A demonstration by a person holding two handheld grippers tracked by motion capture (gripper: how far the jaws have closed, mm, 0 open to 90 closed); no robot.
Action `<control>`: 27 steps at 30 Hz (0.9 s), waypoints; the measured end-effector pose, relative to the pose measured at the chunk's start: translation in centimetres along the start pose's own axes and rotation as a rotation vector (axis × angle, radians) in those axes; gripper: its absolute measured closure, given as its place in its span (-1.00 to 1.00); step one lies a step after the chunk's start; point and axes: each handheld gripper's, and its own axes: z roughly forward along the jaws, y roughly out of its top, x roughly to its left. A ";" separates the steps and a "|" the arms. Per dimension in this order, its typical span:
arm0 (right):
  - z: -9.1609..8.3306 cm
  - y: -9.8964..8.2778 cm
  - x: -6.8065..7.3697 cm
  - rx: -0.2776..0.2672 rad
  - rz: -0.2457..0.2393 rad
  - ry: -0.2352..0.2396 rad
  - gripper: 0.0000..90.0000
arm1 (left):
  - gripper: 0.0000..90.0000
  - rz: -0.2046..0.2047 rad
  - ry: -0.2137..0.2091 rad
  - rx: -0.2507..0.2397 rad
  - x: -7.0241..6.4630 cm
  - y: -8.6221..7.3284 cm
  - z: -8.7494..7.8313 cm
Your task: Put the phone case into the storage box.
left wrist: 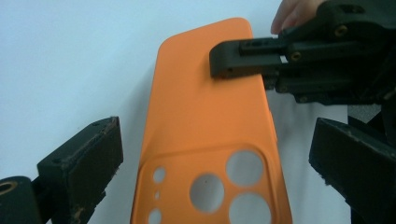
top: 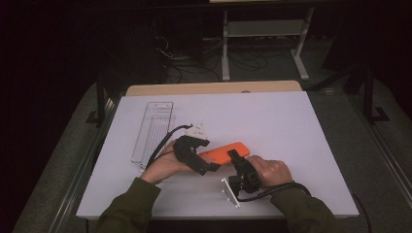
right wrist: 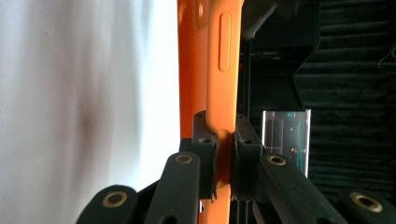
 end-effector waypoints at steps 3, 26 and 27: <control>0.2 -0.4 -0.1 0.011 0.014 0.001 0.80 | -0.94 0.007 0.006 -0.006 0.3 -0.1 -0.3; 0.6 -2.1 -0.8 0.061 0.061 0.027 0.79 | -0.94 0.034 0.082 0.043 1.9 -1.9 -2.2; 0.6 -2.2 -0.8 0.060 0.064 0.027 0.79 | -0.94 0.023 0.083 0.051 1.9 -1.9 -2.2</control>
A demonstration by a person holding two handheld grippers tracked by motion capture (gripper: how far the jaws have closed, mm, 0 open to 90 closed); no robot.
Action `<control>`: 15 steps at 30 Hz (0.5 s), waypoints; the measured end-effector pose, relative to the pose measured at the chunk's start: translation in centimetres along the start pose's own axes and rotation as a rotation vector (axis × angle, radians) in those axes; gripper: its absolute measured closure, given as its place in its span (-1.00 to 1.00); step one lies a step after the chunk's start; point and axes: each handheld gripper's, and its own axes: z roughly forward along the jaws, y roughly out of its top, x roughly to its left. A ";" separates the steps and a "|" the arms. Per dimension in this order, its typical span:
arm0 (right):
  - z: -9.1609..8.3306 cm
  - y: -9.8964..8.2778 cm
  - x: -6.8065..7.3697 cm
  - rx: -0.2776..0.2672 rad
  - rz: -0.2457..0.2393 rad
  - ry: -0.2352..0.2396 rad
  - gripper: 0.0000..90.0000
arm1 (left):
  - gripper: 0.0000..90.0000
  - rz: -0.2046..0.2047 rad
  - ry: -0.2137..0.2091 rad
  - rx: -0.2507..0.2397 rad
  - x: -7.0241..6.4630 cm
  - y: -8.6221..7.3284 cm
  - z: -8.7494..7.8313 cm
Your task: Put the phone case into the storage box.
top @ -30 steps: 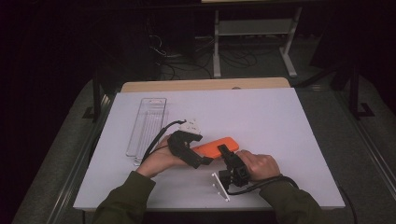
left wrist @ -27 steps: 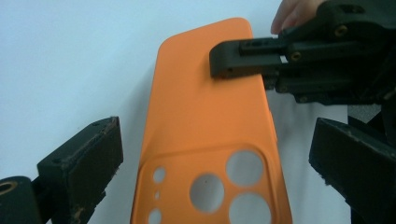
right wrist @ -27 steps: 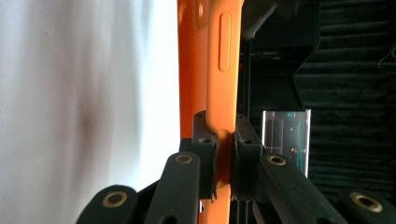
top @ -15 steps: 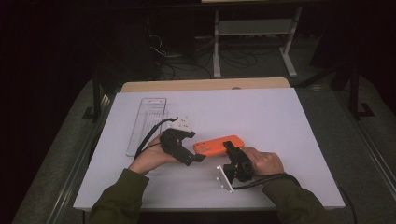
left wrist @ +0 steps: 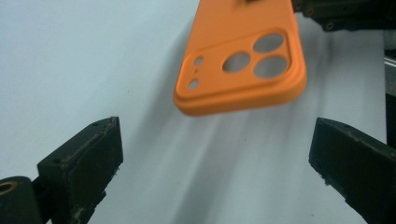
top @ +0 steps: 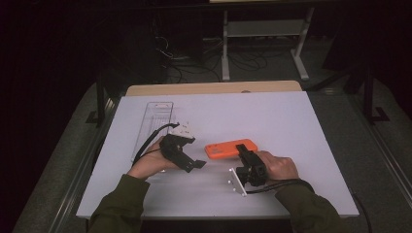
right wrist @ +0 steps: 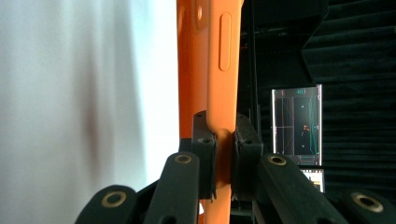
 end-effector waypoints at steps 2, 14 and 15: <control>0.1 -0.1 -0.1 -0.005 0.000 -0.010 0.79 | -0.94 -0.005 0.000 0.000 0.0 -0.1 0.1; 0.0 -0.3 -0.4 0.002 0.077 0.006 0.79 | -0.92 0.020 0.012 0.013 0.4 -0.1 0.0; 0.0 -0.4 -0.5 -0.003 0.076 0.007 0.79 | -0.92 0.014 0.015 0.008 0.4 -0.2 0.1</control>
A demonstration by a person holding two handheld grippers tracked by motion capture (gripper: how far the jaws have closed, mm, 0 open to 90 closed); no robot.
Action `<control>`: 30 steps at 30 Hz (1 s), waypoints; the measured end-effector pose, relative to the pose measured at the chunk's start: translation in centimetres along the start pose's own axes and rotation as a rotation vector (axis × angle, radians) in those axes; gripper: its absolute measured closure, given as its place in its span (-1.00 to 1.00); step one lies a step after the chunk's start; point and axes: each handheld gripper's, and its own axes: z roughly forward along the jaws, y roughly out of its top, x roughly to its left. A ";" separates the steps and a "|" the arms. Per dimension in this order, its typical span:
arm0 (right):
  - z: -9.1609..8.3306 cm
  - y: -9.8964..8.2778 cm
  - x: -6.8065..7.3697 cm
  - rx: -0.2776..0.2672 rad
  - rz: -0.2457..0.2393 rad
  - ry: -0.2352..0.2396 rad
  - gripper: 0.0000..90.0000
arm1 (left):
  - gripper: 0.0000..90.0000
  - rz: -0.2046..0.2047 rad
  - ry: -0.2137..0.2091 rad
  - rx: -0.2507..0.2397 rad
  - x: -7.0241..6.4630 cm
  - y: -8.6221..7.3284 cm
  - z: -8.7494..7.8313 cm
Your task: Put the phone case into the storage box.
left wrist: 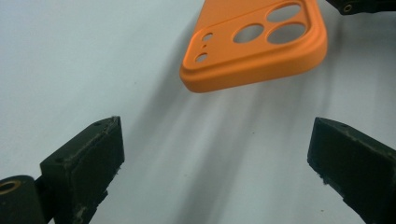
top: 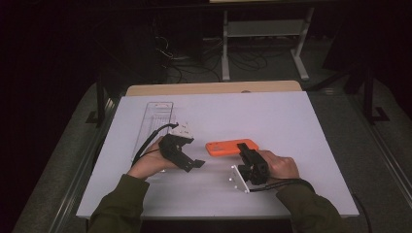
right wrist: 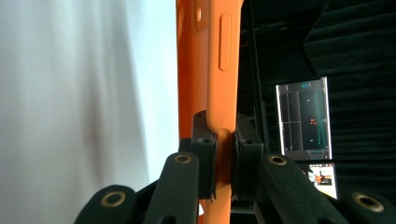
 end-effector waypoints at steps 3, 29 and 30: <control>0.0 -0.1 -0.1 -0.003 0.019 0.005 0.79 | -0.92 0.009 -0.001 0.013 0.1 0.0 0.0; 0.1 -0.7 -0.7 -0.001 0.134 0.058 0.79 | -0.91 -0.018 -0.001 0.014 -0.1 -0.1 0.1; 0.1 -0.7 -0.7 -0.006 0.133 0.058 0.79 | -0.91 -0.017 0.000 0.015 -0.1 -0.1 0.1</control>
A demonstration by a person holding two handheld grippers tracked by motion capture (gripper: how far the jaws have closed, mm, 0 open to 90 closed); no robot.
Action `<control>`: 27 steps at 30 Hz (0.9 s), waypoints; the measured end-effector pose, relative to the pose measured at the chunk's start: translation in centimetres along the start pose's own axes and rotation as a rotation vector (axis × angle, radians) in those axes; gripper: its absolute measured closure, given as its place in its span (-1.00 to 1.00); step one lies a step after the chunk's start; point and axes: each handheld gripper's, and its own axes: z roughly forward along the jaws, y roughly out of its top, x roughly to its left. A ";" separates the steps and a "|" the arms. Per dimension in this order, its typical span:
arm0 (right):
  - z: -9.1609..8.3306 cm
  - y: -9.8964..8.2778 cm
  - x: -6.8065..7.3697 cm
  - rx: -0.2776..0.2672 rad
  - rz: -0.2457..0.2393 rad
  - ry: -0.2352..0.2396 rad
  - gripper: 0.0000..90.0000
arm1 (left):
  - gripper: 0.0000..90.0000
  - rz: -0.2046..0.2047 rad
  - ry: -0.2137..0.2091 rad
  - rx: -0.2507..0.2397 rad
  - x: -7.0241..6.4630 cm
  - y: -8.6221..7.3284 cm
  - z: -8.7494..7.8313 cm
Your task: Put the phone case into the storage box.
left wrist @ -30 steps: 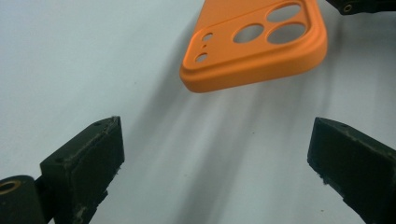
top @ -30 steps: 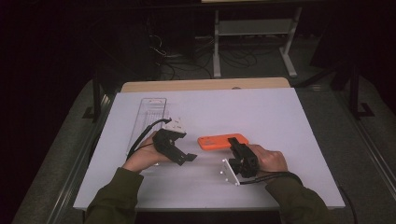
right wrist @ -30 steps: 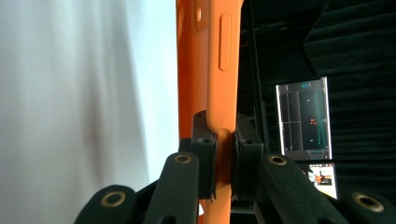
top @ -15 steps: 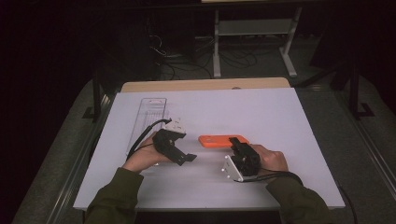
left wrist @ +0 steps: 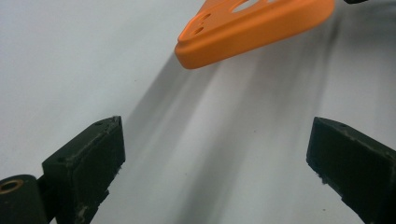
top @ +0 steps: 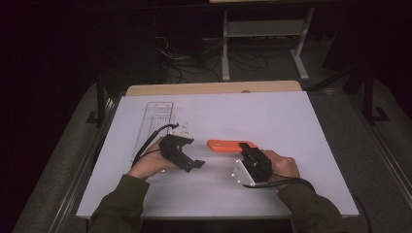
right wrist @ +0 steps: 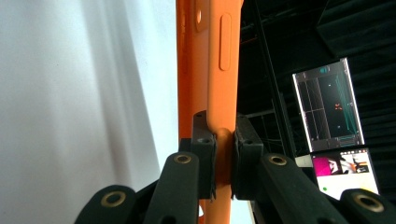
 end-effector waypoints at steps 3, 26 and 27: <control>0.0 0.0 0.0 -0.001 0.045 -0.008 0.79 | -0.91 -0.001 -0.001 -0.007 -0.1 0.0 0.0; 0.1 -0.4 -0.7 0.004 0.131 0.026 0.79 | -0.91 0.007 -0.001 -0.017 -0.1 0.1 0.0; 0.2 -0.4 -0.8 0.004 0.135 0.030 0.79 | -0.91 0.009 0.000 -0.017 -0.1 0.1 0.0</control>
